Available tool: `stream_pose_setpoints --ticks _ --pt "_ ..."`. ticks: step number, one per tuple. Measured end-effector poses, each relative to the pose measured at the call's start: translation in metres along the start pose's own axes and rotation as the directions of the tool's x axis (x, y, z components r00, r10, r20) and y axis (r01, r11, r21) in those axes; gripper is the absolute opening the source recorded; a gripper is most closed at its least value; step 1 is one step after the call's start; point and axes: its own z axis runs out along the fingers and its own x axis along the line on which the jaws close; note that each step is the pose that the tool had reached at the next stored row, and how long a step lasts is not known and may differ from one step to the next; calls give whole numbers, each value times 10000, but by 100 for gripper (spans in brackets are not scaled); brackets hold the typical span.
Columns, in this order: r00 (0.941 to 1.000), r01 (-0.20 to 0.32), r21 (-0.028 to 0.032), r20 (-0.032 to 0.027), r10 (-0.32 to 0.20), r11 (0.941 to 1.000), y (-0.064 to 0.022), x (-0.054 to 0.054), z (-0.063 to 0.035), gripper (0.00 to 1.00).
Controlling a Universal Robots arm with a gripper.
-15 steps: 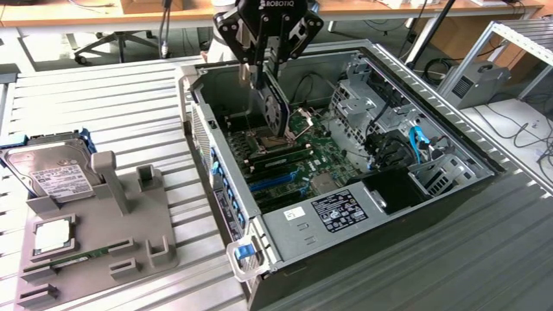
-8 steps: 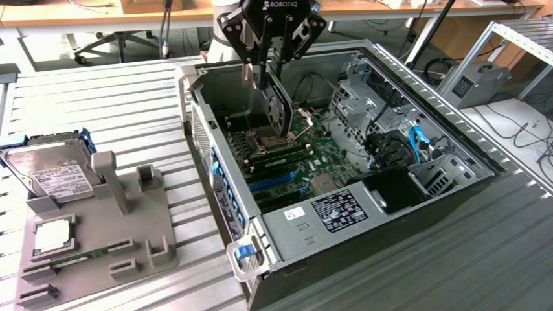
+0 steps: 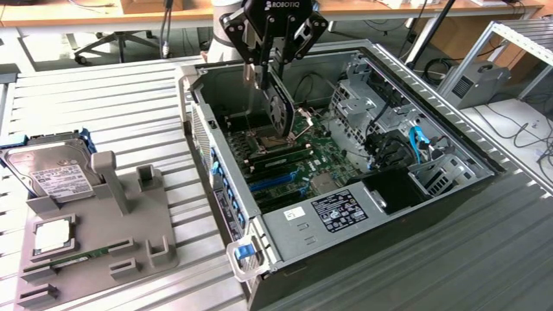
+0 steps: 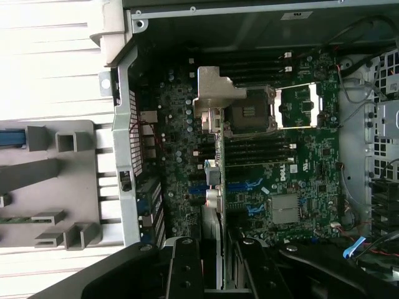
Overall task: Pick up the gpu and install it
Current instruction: 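Pick up the gpu and move the gpu toward the slot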
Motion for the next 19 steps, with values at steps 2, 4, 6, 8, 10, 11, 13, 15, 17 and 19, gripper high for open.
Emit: stream_pose_setpoints --ticks 2,4,6,8,10,11,13,15,17,19 --pt "10000 0 6 1 0 10000 0 -2 1 27" --pt "10000 2 22 1 -2 10000 1 -8 1 27" --pt "10000 2 32 2 -2 10000 1 -14 1 27" --pt "10000 0 32 2 0 10000 1 -19 2 27" --pt "10000 1 33 2 -1 10000 2 -26 2 27" --pt "10000 1 32 2 -1 10000 2 -30 2 27" --pt "10000 1 33 2 -1 10000 3 -39 2 27" --pt "10000 1 33 2 -1 10000 4 -50 3 27" --pt "10000 1 33 2 -1 10000 5 -62 3 27" --pt "10000 1 33 2 -1 10000 6 -80 4 27"
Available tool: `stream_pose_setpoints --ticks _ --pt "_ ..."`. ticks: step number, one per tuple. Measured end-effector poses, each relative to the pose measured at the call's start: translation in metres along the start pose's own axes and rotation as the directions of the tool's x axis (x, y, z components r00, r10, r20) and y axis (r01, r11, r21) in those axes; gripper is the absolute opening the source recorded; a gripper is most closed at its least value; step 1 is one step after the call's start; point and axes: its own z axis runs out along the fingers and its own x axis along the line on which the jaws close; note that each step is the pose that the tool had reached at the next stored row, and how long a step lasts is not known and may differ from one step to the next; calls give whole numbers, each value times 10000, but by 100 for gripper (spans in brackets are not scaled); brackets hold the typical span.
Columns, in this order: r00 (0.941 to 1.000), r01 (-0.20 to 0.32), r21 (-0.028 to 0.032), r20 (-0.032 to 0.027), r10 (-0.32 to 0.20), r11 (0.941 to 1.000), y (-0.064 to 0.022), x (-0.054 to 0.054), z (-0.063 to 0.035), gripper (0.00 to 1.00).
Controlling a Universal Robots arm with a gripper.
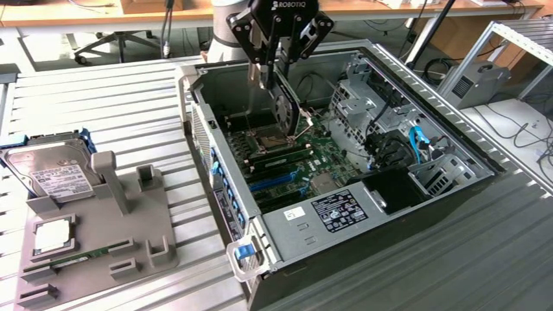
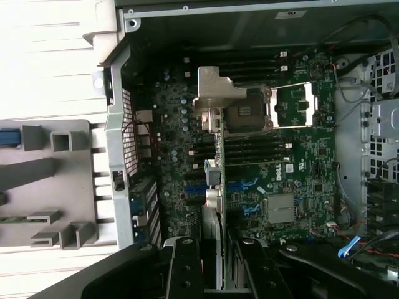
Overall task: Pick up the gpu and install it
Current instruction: 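Pick up the gpu and move the gpu toward the slot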
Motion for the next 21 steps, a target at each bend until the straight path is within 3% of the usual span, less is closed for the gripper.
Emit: stream_pose_setpoints --ticks 21 --pt "10000 0 0 0 0 10000 14 -178 16 27"
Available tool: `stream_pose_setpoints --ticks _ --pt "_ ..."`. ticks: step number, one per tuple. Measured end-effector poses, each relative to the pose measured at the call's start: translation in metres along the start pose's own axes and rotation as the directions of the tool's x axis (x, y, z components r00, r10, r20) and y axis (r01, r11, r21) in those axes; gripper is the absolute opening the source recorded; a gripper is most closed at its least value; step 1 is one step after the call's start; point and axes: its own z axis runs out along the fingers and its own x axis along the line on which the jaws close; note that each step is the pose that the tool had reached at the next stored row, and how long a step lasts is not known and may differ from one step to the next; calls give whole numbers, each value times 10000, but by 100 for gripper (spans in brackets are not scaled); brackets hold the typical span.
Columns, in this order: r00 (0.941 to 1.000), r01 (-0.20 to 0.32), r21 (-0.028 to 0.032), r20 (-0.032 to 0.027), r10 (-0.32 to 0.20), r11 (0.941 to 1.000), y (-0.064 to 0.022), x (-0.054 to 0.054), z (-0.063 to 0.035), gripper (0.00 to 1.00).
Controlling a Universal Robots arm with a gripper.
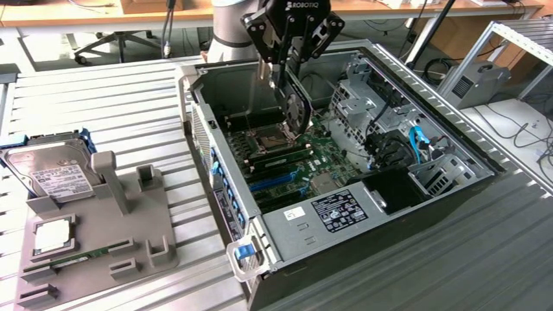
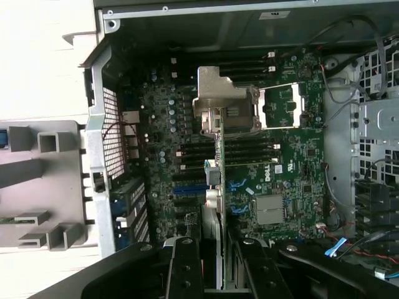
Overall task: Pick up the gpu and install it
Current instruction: 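Pick up the gpu and move the gpu toward the slot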
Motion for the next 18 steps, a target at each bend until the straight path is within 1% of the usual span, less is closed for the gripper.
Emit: stream_pose_setpoints --ticks 10,18 --pt "10000 0 -1 0 0 10000 6 -73 8 27" --pt "10000 0 3 0 0 10000 12 -153 22 27"
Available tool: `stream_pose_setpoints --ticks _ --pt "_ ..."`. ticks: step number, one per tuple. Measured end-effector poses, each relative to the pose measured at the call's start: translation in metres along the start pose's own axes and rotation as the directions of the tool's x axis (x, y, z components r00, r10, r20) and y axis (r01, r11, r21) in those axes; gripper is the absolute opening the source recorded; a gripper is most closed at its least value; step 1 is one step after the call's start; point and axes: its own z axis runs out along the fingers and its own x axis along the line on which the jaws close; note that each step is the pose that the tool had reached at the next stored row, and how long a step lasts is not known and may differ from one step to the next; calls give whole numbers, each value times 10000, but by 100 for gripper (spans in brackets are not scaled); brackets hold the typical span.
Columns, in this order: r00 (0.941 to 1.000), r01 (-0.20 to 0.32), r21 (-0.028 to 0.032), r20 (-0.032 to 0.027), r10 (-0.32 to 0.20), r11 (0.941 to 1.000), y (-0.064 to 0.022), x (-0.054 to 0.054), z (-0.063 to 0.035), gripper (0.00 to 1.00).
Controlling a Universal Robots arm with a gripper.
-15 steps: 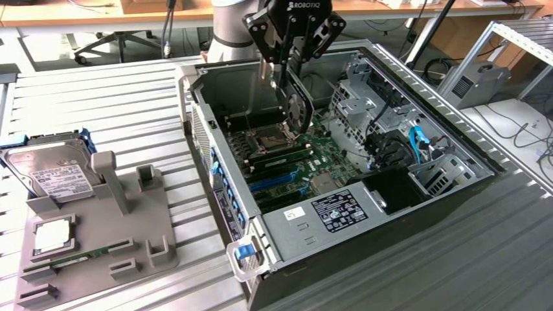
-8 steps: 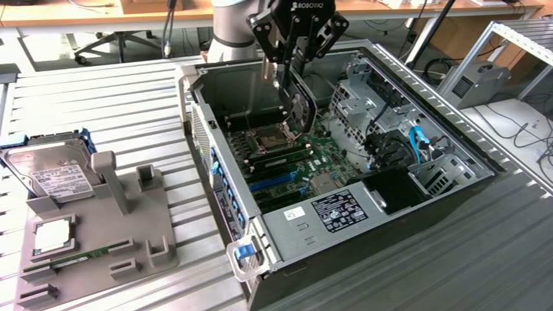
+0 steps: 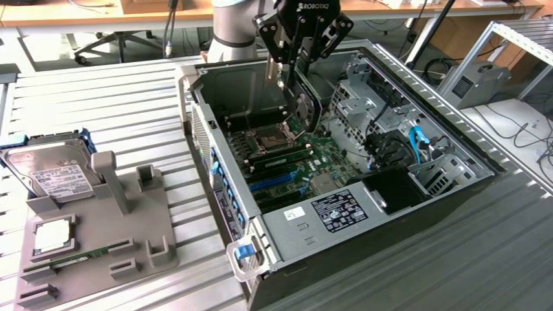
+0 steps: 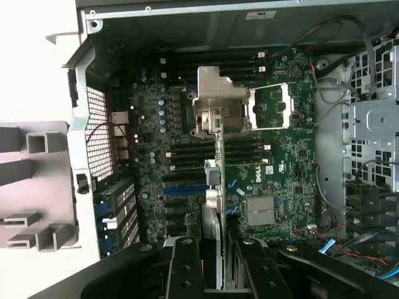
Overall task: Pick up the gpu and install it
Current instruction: 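Pick up the gpu and move the gpu toward the slot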
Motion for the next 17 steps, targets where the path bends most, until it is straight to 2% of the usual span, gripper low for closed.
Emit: stream_pose_setpoints --ticks 17 --pt "10000 0 0 0 0 10000 8 -93 26 27"
